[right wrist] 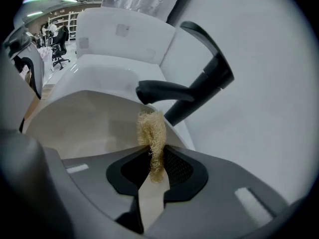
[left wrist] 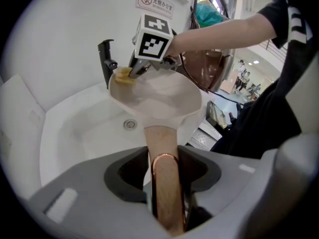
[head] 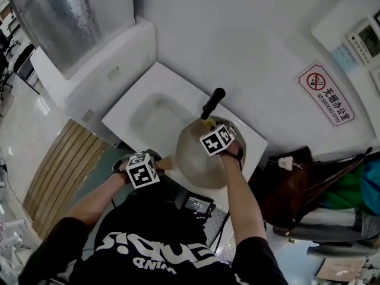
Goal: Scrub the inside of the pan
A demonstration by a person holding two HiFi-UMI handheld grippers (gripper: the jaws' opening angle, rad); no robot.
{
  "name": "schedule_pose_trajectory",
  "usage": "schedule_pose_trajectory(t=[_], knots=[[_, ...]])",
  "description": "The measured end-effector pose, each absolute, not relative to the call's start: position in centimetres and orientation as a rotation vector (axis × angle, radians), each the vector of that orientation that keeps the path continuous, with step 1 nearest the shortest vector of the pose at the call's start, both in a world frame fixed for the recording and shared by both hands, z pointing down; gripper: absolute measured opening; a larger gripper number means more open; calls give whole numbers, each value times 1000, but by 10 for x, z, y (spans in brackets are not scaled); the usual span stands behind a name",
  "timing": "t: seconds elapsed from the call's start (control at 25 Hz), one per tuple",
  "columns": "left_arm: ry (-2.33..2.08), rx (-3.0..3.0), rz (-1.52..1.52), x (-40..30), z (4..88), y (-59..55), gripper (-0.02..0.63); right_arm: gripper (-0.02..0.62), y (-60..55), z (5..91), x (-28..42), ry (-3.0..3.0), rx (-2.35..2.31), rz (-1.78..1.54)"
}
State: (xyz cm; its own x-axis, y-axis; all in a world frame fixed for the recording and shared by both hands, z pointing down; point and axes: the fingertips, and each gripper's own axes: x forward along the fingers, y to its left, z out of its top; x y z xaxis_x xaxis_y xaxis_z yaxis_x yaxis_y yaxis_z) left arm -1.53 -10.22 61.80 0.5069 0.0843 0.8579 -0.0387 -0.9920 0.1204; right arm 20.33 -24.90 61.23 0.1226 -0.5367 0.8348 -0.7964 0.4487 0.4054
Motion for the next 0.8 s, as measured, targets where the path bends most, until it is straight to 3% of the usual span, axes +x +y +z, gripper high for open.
schedule_pose_trajectory(t=[0.8], knots=[[-46, 2618, 1461, -17, 618, -103, 171, 74, -205, 601, 288, -1299, 1181, 135]])
